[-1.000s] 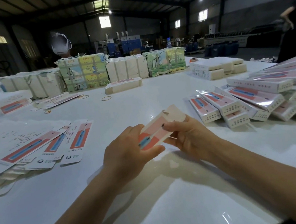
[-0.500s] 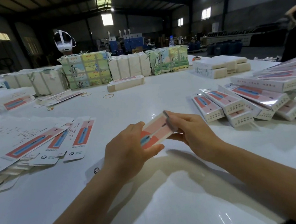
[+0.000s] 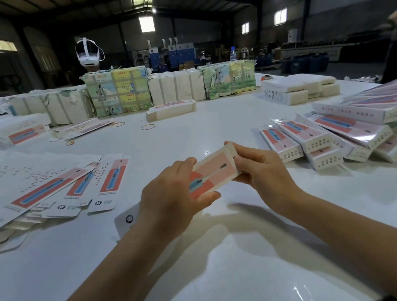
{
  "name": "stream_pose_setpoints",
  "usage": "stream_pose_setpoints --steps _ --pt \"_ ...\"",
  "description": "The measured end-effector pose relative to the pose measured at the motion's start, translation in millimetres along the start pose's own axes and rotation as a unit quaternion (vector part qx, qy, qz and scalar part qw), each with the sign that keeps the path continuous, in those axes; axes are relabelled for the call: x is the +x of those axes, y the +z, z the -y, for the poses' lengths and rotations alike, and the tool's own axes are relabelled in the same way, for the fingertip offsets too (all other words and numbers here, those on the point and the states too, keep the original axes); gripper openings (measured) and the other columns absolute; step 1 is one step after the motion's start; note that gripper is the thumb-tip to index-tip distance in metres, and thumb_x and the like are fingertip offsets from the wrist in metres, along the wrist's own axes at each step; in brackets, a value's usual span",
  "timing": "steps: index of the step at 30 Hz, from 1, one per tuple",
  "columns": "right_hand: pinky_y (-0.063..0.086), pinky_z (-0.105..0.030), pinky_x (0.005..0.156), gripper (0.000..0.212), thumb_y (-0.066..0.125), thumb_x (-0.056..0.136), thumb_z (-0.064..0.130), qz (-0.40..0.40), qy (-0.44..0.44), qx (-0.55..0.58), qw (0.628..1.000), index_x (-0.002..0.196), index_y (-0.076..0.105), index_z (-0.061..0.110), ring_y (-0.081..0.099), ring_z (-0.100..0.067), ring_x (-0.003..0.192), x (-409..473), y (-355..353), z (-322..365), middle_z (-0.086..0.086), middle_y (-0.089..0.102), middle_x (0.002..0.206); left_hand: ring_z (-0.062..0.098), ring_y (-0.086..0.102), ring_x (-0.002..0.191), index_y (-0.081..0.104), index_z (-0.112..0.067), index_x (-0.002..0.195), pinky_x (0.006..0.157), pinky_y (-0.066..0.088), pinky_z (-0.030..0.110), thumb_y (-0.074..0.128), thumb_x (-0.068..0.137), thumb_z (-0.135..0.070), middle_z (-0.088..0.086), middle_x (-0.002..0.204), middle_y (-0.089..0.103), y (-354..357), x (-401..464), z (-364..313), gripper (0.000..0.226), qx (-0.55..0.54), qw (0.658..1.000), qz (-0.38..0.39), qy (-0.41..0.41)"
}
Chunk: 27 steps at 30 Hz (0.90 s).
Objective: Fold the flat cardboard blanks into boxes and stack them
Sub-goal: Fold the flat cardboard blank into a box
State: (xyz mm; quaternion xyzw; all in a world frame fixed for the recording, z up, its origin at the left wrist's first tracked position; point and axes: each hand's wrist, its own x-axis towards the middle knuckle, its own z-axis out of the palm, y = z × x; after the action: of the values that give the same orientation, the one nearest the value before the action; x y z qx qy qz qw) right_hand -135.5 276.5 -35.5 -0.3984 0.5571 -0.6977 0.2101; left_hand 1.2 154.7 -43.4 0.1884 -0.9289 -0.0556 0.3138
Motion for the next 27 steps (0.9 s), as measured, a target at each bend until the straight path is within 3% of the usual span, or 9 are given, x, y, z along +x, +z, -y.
stream_pose_setpoints --steps 4,10,14,17,20,22,24,27 --pt "0.054 -0.016 0.075 0.044 0.037 0.098 0.000 0.000 -0.041 -0.072 0.997 0.106 0.060 0.037 0.067 -0.002 0.091 -1.1 -1.9 -2.0 0.022 0.072 0.087 0.017 0.061 0.091 0.046 -0.023 0.133 0.071 0.049 0.027 0.043 0.066 -0.071 -0.002 0.121 0.060 0.4 0.7 -1.5 0.082 -0.012 1.000 0.005 -0.003" --pt "0.054 -0.030 0.088 0.050 0.036 0.096 -0.001 -0.007 -0.109 -0.206 0.972 0.119 0.058 0.037 0.063 -0.013 0.096 -7.7 2.1 -0.7 0.016 0.068 0.098 0.016 0.060 0.093 0.045 -0.025 0.132 0.077 0.053 0.028 0.045 0.068 -0.070 -0.004 0.122 0.059 -2.3 1.3 -2.5 0.078 -0.027 1.000 0.014 -0.006" --pt "0.040 -0.001 0.076 0.044 0.041 0.101 0.020 -0.006 -0.162 -0.345 0.924 0.145 0.037 0.017 0.057 -0.008 0.095 -14.9 5.7 -4.8 0.009 0.058 0.110 0.015 0.059 0.094 0.045 -0.022 0.132 0.078 0.053 0.029 0.057 0.076 -0.063 -0.003 0.119 0.059 -2.9 1.0 -6.7 0.070 -0.003 1.000 0.000 -0.002" --pt "0.033 -0.009 0.072 0.055 0.042 0.100 0.024 0.000 -0.163 -0.416 0.895 0.150 0.022 0.013 0.057 -0.015 0.099 -17.3 10.3 -12.0 -0.002 0.059 0.118 0.016 0.060 0.093 0.046 -0.021 0.130 0.079 0.053 0.029 0.058 0.077 -0.063 -0.003 0.117 0.060 -1.2 -0.3 -11.0 0.068 0.017 1.000 -0.007 -0.010" --pt "0.030 -0.005 0.074 0.060 0.038 0.101 0.027 0.005 -0.137 -0.421 0.897 0.152 0.009 0.018 0.054 -0.017 0.110 -16.5 10.4 -17.2 -0.003 0.053 0.134 0.015 0.059 0.090 0.047 -0.022 0.126 0.077 0.053 0.029 0.056 0.078 -0.064 -0.005 0.113 0.060 0.6 -1.6 -13.5 0.065 0.025 0.999 -0.018 -0.016" --pt "0.030 0.004 0.075 0.064 0.040 0.100 0.027 0.020 -0.107 -0.403 0.909 0.152 0.003 0.021 0.051 -0.011 0.111 -14.5 9.3 -20.3 -0.001 0.049 0.139 0.013 0.058 0.088 0.047 -0.023 0.124 0.076 0.052 0.027 0.054 0.079 -0.065 -0.006 0.112 0.060 0.4 -1.7 -12.3 0.062 0.031 0.999 -0.011 -0.017" --pt "0.032 0.003 0.078 0.070 0.044 0.099 0.028 0.046 -0.074 -0.379 0.921 0.152 -0.002 0.024 0.049 -0.006 0.110 -12.0 9.1 -21.4 0.000 0.048 0.140 0.012 0.057 0.086 0.047 -0.023 0.123 0.075 0.052 0.026 0.055 0.079 -0.065 -0.006 0.113 0.059 -1.3 -0.4 -7.8 0.061 0.031 0.999 0.004 -0.022" --pt "0.026 -0.002 0.097 0.085 0.055 0.093 0.033 0.091 -0.104 -0.397 0.908 0.150 -0.008 0.031 0.033 -0.002 0.130 -8.8 8.0 -14.8 0.007 0.023 0.155 0.012 0.058 0.084 0.048 -0.026 0.120 0.074 0.053 0.027 0.059 0.079 -0.060 -0.008 0.109 0.060 -6.4 3.7 0.0 0.054 0.007 0.999 0.026 -0.031"
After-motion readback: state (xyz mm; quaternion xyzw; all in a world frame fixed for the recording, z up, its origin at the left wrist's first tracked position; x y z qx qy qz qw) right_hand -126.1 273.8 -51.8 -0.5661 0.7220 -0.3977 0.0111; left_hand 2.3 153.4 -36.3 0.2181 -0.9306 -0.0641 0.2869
